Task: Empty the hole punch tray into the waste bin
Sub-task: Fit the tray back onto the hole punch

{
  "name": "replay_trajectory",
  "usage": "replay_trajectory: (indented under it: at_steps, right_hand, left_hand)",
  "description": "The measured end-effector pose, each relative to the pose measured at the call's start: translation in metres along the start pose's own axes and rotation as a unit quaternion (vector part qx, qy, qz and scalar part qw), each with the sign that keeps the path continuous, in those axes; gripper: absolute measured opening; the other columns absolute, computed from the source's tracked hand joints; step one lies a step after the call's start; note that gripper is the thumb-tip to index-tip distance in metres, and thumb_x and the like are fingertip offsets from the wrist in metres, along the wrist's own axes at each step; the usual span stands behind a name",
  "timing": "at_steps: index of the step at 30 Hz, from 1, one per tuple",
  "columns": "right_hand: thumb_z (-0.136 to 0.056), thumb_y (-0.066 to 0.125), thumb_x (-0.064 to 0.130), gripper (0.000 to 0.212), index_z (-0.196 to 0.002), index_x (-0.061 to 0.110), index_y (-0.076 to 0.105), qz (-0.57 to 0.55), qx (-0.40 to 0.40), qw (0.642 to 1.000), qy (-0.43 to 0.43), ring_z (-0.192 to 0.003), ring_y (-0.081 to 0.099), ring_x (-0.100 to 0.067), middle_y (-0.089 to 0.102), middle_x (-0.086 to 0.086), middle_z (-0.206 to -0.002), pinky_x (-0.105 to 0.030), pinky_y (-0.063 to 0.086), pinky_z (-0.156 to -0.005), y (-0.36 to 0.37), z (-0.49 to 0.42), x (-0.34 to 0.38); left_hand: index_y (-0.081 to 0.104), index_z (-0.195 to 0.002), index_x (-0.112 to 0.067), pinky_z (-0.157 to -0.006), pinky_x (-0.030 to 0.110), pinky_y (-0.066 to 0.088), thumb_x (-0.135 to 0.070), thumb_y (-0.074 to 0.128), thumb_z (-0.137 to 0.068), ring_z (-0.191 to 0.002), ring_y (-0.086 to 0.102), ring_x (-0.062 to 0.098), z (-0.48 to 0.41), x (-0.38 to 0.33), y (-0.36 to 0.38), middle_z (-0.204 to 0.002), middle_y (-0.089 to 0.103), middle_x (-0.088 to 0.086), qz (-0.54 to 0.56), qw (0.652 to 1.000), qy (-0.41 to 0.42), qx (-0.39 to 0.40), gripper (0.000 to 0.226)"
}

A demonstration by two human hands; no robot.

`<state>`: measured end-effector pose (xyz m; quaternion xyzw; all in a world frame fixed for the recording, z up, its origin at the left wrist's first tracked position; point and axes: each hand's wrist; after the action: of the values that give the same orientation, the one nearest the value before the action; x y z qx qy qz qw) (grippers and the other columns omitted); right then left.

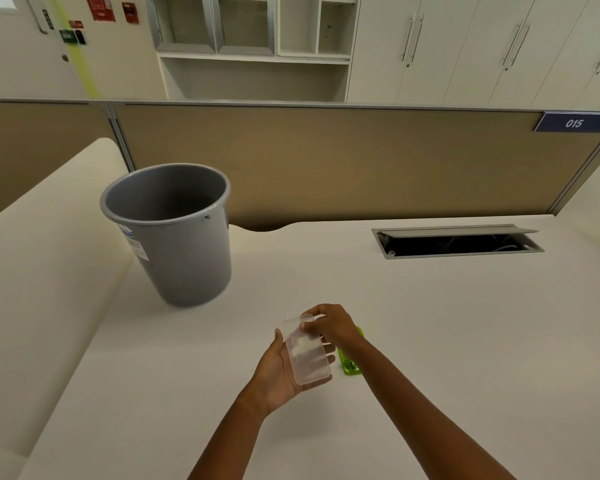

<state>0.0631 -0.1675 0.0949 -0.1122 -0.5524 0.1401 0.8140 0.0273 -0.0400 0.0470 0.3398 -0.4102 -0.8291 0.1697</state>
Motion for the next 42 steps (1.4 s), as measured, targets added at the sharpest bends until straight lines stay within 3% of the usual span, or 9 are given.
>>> replay_trajectory:
  at_steps: [3,6,12,18,22,30,32,36,42]
  right_hand:
    - [-0.078,0.069,0.013,0.025,-0.101,0.003,0.068,0.021,-0.014,1.0,-0.006,-0.07,0.06,-0.019,0.063,-0.003,-0.075,-0.025,0.05,-0.061,-0.001,-0.002,-0.006]
    - [-0.082,0.065,0.017,0.023,-0.1,0.003,0.068,0.021,-0.016,1.0,-0.011,-0.06,0.059,-0.013,0.064,-0.002,-0.081,-0.013,0.047,-0.045,-0.006,-0.004,-0.012]
    - [-0.089,0.055,0.015,0.024,-0.106,0.002,0.066,0.122,-0.147,0.981,-0.024,-0.108,0.059,-0.025,0.065,-0.014,-0.114,-0.025,0.042,-0.086,-0.027,-0.01,-0.042]
    - [-0.091,0.051,0.016,0.038,-0.127,0.005,0.049,0.178,-0.191,0.963,0.06,-0.122,0.047,-0.035,0.048,-0.021,-0.13,-0.039,0.041,-0.099,-0.034,-0.016,-0.079]
    - [-0.089,0.054,0.015,0.036,-0.121,-0.002,0.054,0.104,-0.173,0.974,0.1,-0.115,0.054,-0.033,0.059,-0.021,-0.123,-0.033,0.044,-0.092,-0.033,-0.022,-0.088]
    - [-0.082,0.063,0.011,0.016,-0.08,-0.004,0.067,0.003,-0.143,0.982,0.123,-0.071,0.054,-0.024,0.058,-0.013,-0.073,-0.028,0.042,-0.064,-0.039,-0.022,-0.083]
    - [-0.082,0.063,0.009,0.015,-0.07,0.002,0.061,-0.041,-0.126,0.985,0.109,-0.07,0.051,-0.024,0.055,-0.013,-0.073,-0.029,0.041,-0.063,-0.038,-0.017,-0.075]
    - [-0.084,0.062,0.004,0.013,-0.087,-0.008,0.065,-0.152,-0.073,0.982,0.08,-0.07,0.059,-0.025,0.06,-0.017,-0.081,-0.024,0.052,-0.062,-0.035,0.0,-0.049]
    - [-0.085,0.061,0.006,0.012,-0.073,0.006,0.062,-0.175,0.009,0.984,0.044,-0.064,0.062,-0.018,0.063,-0.01,-0.072,-0.016,0.054,-0.055,-0.024,0.025,-0.021]
  left_hand:
    - [0.059,-0.113,-0.011,-0.075,0.055,0.054,-0.054,0.017,-0.094,-0.092,0.069,0.038,-0.006,0.011,0.0,-0.103,0.072,0.021,0.063,0.998,0.003,0.007,0.063]
    - [0.06,-0.111,-0.012,-0.076,0.056,0.053,-0.051,0.021,-0.094,-0.098,0.065,0.04,-0.009,0.016,0.0,-0.102,0.072,0.021,0.076,0.997,0.01,0.003,0.058]
    - [0.047,-0.124,-0.019,-0.069,0.057,0.054,-0.052,0.026,-0.094,-0.086,0.067,0.044,-0.01,0.013,-0.002,-0.086,0.073,0.026,0.08,0.996,0.015,-0.032,0.05]
    - [0.043,-0.132,-0.017,-0.063,0.052,0.056,-0.05,0.026,-0.095,-0.091,0.059,0.042,-0.009,0.012,-0.006,-0.08,0.072,0.027,0.088,0.994,0.022,-0.054,0.052]
    - [0.044,-0.128,-0.018,-0.062,0.05,0.057,-0.049,0.024,-0.095,-0.093,0.057,0.042,-0.007,0.011,-0.007,-0.081,0.072,0.028,0.084,0.994,0.027,-0.063,0.049]
    - [0.049,-0.121,-0.019,-0.064,0.05,0.057,-0.049,0.025,-0.095,-0.093,0.058,0.042,-0.004,0.008,-0.012,-0.082,0.072,0.026,0.079,0.994,0.039,-0.068,0.046]
    - [0.047,-0.123,-0.02,-0.064,0.049,0.057,-0.049,0.025,-0.095,-0.093,0.058,0.041,-0.004,0.009,-0.013,-0.09,0.07,0.026,0.072,0.994,0.041,-0.072,0.046]
    - [0.043,-0.128,-0.024,-0.063,0.044,0.058,-0.049,0.022,-0.095,-0.093,0.058,0.038,-0.005,0.01,-0.012,-0.105,0.06,0.023,0.054,0.995,0.044,-0.078,0.047]
    - [0.038,-0.137,-0.02,-0.061,0.036,0.056,-0.045,0.019,-0.097,-0.086,0.058,0.031,-0.007,0.014,-0.006,-0.106,0.059,0.017,0.041,0.996,0.055,-0.064,0.051]
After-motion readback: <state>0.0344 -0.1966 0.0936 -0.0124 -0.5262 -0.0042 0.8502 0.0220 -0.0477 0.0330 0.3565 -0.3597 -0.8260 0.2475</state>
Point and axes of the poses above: each hand's wrist, its own z-axis away from the middle knuckle, its own y-axis out of the palm, x = y × z
